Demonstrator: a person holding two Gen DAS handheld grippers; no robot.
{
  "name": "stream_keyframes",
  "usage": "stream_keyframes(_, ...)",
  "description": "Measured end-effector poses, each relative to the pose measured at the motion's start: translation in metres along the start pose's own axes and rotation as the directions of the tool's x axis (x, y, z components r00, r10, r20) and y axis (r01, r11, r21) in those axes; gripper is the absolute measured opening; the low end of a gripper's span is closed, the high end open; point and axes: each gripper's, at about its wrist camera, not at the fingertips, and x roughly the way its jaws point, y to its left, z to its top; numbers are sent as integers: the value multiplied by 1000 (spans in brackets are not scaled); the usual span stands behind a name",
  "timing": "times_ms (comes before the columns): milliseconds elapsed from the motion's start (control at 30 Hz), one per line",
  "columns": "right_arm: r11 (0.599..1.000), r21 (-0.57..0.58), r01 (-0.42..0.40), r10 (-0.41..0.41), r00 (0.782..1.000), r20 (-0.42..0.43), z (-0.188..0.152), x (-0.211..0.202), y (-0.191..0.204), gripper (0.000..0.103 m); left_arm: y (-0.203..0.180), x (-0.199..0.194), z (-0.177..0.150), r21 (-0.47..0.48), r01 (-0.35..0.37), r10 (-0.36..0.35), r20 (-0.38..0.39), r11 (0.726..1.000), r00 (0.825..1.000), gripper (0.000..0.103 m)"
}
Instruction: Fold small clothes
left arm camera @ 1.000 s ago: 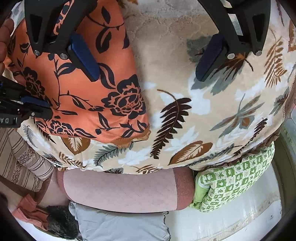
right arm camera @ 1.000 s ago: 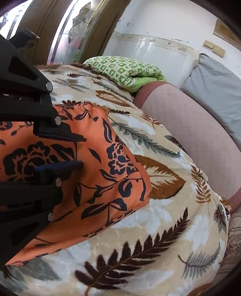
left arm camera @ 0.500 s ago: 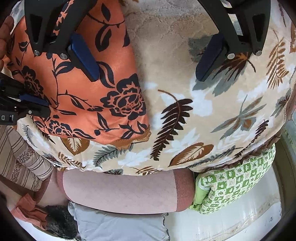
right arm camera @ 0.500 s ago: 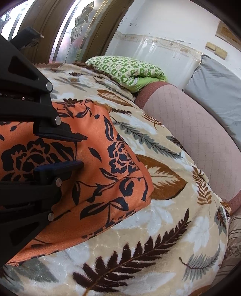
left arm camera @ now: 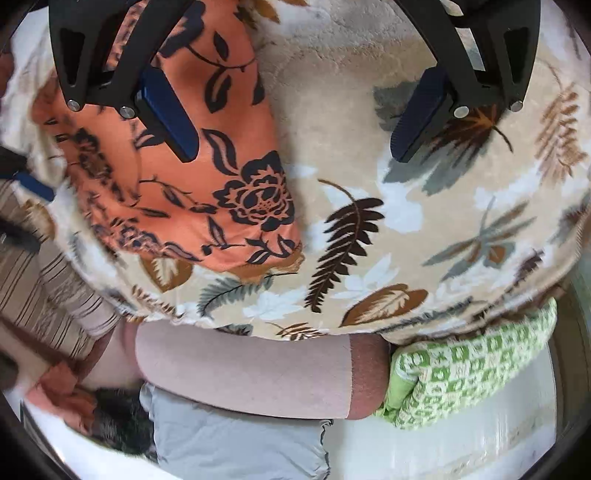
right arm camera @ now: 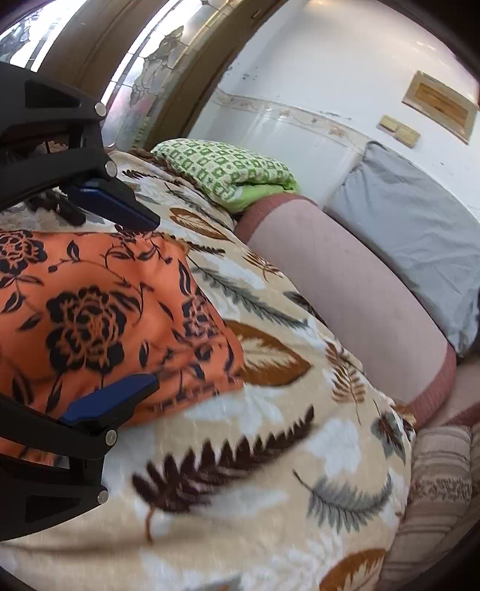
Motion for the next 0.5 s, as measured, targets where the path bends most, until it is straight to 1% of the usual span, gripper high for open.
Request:
stream_keyframes(67,1000,12,8,-8,1000,-7,1,-5,-8,82,6,-2,1,-30,50,-51,-18,998,999,103)
stream_keyframes(100,1000,14,15,-15,1000,-16,1,-7,-12,82,9,-2,1,-45,90,-92,-28,995,995,103)
stream_keyframes(167,1000,17,23,-22,998,-59,1,-6,-19,82,13,1,1,-82,172,-177,-49,982,983,103)
stream_keyframes(200,999,15,32,-31,997,-77,1,-5,-23,82,14,3,0,-104,213,-220,-64,972,973,103)
stream_keyframes(267,999,15,50,-49,995,-91,0,-4,-30,82,15,10,-1,-141,290,-305,-101,947,947,103)
stream_keyframes(300,998,17,54,-52,993,-104,-2,-2,-33,82,13,16,-1,-150,327,-347,-127,933,929,103)
stream_keyframes(367,999,26,47,-43,990,-136,-2,2,-40,82,9,23,-3,-157,356,-379,-152,921,913,103)
stream_keyframes(433,998,31,48,-42,985,-166,-2,7,-47,82,3,28,-3,-152,377,-399,-165,914,902,103)
stream_keyframes(500,998,47,45,-35,982,-187,-1,9,-55,82,-4,33,-4,-149,415,-438,-192,898,878,103)
